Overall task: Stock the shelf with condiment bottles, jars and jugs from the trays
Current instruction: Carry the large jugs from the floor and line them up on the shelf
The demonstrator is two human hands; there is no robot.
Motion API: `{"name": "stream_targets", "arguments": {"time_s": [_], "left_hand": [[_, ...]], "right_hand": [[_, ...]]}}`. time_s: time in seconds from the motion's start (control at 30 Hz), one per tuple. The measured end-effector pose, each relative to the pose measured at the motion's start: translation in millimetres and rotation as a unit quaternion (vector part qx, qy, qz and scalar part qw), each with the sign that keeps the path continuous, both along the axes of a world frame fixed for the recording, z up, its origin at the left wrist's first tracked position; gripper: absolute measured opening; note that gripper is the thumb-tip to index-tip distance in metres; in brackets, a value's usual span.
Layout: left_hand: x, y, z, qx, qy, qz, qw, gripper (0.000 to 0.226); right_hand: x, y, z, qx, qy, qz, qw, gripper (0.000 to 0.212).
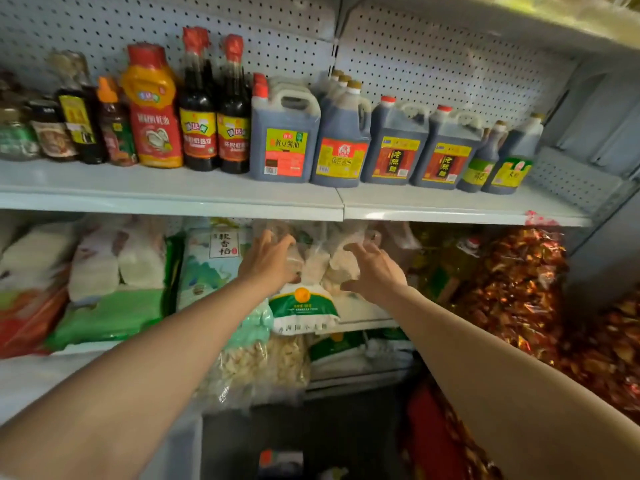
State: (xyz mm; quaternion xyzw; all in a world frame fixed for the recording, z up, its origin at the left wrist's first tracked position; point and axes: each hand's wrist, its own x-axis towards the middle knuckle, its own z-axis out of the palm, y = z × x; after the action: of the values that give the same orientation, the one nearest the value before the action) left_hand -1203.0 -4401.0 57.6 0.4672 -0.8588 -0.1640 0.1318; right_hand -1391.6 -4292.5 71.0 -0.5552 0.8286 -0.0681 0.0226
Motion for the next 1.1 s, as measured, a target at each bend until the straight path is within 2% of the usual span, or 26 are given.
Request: {"name": "stream_targets", "arguments": {"time_s": [0.3, 0.43, 0.6, 0.7, 0.93, 1.1], "left_hand": [[10.8, 123.3, -39.2, 0.036, -0.021, 0.046, 0.998, 0.075], [22.7, 185.3, -90.0, 0.075, -0.047, 0.071, 0.994, 0.069], [59.2, 250.3, -157.7, 0.165, -0.099, 0.083, 0.978, 0.071], [71.2, 273.2, -194.6, 0.199, -0.111, 0.078, 0.971, 0.069], [73.8, 318.1, -294.8, 0.274, -0.067, 0.071, 0.957, 0.055], [94.4, 343.5, -399.3, 0.375, 0.005, 0.137, 0.917, 0.050]], "right_hand": [[-6.8, 106.5, -40.5, 0.019, -0.040, 0.054, 0.998, 0.078], [-13.5, 160.3, -89.6, 0.057, -0.073, 0.053, 0.994, 0.075], [-9.1, 229.7, -165.9, 0.163, -0.139, 0.031, 0.976, 0.075], [-1.6, 257.6, -206.1, 0.178, -0.168, 0.025, 0.969, 0.071], [20.6, 311.5, -312.2, 0.196, -0.255, -0.003, 0.947, 0.055], [43.4, 336.2, -412.6, 0.203, -0.336, -0.057, 0.918, 0.047]]}}
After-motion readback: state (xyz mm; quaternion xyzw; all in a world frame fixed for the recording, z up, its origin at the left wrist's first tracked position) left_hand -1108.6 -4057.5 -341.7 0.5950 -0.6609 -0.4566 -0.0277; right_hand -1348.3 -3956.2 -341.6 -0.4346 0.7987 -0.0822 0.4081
